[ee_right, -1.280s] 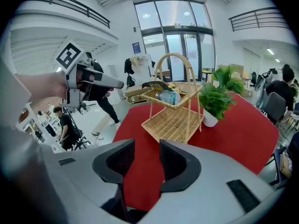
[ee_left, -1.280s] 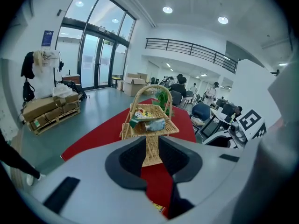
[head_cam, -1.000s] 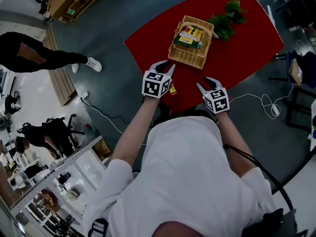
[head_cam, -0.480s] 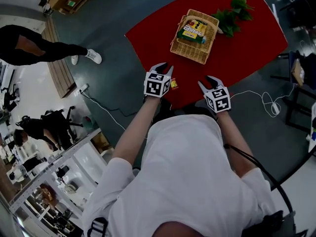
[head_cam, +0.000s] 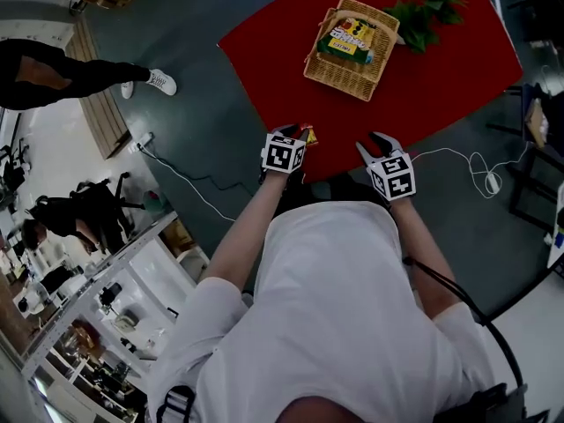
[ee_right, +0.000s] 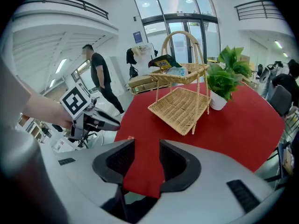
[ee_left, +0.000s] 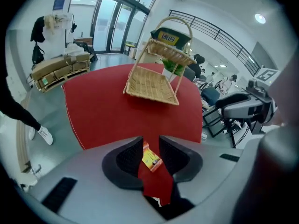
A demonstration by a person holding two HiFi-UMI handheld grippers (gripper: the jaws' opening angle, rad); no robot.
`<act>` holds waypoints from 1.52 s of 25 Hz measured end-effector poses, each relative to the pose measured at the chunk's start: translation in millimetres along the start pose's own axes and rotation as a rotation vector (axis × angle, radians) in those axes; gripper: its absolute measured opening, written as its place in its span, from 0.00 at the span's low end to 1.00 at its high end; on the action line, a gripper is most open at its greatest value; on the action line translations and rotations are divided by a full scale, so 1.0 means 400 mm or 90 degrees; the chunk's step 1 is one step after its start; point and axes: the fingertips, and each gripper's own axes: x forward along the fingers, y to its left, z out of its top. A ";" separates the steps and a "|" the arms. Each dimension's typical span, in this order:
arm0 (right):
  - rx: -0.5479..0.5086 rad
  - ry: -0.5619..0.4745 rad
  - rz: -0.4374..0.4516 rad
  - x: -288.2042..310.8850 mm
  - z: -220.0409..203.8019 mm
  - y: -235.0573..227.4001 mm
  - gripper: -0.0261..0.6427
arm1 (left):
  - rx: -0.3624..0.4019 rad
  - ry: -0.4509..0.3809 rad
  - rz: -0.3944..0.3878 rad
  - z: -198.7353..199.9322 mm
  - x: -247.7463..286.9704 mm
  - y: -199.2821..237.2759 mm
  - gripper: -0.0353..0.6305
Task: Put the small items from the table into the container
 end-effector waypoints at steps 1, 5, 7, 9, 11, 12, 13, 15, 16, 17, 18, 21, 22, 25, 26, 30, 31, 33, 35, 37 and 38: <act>0.002 0.003 0.001 0.000 -0.007 0.001 0.30 | -0.005 0.009 -0.003 -0.021 0.011 -0.004 0.20; 0.011 0.017 0.006 0.004 -0.040 0.001 0.30 | -0.016 0.018 -0.016 -0.071 0.052 -0.014 0.20; 0.014 0.026 0.008 0.005 -0.056 -0.006 0.30 | -0.019 0.031 -0.021 -0.090 0.078 -0.016 0.22; 0.015 0.034 0.009 0.003 -0.070 -0.011 0.30 | -0.009 0.054 -0.027 -0.108 0.104 -0.023 0.29; 0.017 0.042 0.011 0.001 -0.085 -0.013 0.30 | 0.014 0.077 -0.022 -0.128 0.127 -0.023 0.30; 0.019 0.047 0.012 0.001 -0.094 -0.013 0.30 | 0.023 0.087 -0.016 -0.138 0.137 -0.021 0.32; 0.020 0.050 0.013 0.001 -0.102 -0.013 0.30 | 0.027 0.095 -0.011 -0.149 0.150 -0.018 0.32; 0.024 0.055 0.013 0.001 -0.117 -0.015 0.30 | 0.028 0.102 -0.004 -0.174 0.183 -0.013 0.32; 0.025 0.057 0.013 0.000 -0.124 -0.016 0.30 | 0.031 0.104 0.001 -0.179 0.194 -0.011 0.32; 0.027 0.059 0.012 -0.001 -0.131 -0.018 0.30 | 0.033 0.106 0.009 -0.177 0.197 -0.012 0.32; 0.030 0.061 0.012 -0.002 -0.139 -0.020 0.30 | 0.034 0.107 0.021 -0.170 0.195 -0.014 0.32; 0.035 0.068 0.011 -0.004 -0.162 -0.027 0.30 | 0.039 0.111 0.034 -0.173 0.208 -0.022 0.32; 0.036 0.069 0.012 -0.004 -0.167 -0.029 0.30 | 0.044 0.114 0.038 -0.177 0.215 -0.023 0.32; 0.038 0.071 0.013 -0.001 -0.175 -0.034 0.30 | 0.060 0.120 0.067 -0.180 0.225 -0.020 0.32; 0.038 0.071 0.013 0.000 -0.176 -0.035 0.30 | 0.062 0.118 0.076 -0.181 0.227 -0.019 0.32; 0.039 0.067 0.015 0.004 -0.170 -0.041 0.30 | 0.060 0.100 0.095 -0.182 0.224 -0.010 0.28; 0.039 0.067 0.015 0.004 -0.168 -0.043 0.30 | 0.059 0.098 0.096 -0.181 0.221 -0.009 0.27; 0.039 0.067 0.013 0.003 -0.168 -0.048 0.30 | 0.059 0.095 0.093 -0.181 0.218 -0.007 0.26; 0.042 0.068 0.011 0.001 -0.171 -0.053 0.30 | 0.054 0.090 0.087 -0.180 0.215 -0.008 0.24; 0.043 0.069 0.009 0.001 -0.174 -0.056 0.30 | 0.042 0.083 0.082 -0.181 0.211 -0.009 0.16; 0.042 0.070 0.008 0.003 -0.175 -0.057 0.30 | 0.035 0.081 0.082 -0.182 0.210 -0.007 0.07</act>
